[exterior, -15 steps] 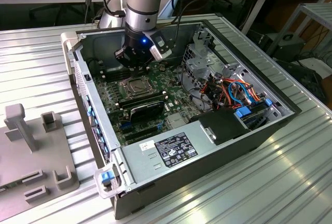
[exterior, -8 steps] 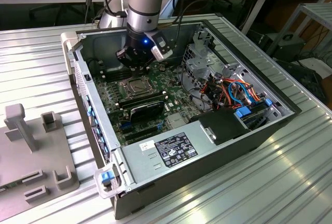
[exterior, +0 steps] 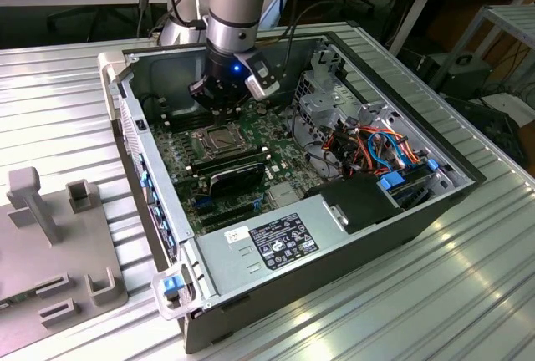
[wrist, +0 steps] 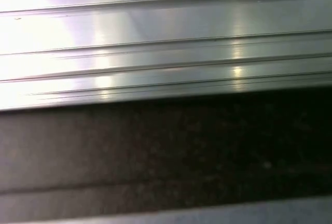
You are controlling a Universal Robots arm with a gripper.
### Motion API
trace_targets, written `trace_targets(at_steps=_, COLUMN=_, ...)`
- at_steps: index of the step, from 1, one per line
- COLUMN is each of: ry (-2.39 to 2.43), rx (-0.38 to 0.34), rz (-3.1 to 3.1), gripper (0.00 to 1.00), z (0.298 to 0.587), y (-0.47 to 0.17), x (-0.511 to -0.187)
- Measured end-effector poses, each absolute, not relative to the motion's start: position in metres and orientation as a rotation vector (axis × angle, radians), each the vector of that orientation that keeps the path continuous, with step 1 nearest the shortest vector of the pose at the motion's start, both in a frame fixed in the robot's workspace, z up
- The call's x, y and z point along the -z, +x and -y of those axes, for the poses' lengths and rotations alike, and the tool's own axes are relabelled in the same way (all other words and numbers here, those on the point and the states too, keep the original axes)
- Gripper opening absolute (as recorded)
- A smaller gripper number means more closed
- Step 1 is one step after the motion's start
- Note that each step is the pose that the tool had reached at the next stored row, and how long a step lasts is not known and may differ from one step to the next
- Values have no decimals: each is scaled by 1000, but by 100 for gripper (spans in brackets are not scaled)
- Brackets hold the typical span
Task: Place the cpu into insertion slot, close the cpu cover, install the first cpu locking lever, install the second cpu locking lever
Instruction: 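Install the first cpu locking lever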
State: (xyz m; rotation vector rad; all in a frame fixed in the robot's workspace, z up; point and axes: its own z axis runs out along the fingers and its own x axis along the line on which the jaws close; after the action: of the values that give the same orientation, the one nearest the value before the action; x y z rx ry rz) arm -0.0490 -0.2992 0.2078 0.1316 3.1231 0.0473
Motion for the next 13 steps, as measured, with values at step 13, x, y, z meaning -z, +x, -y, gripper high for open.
trace_targets(at_steps=13, ry=131, rx=-47, rz=-3123, gripper=11, z=299, y=-47, x=-205)
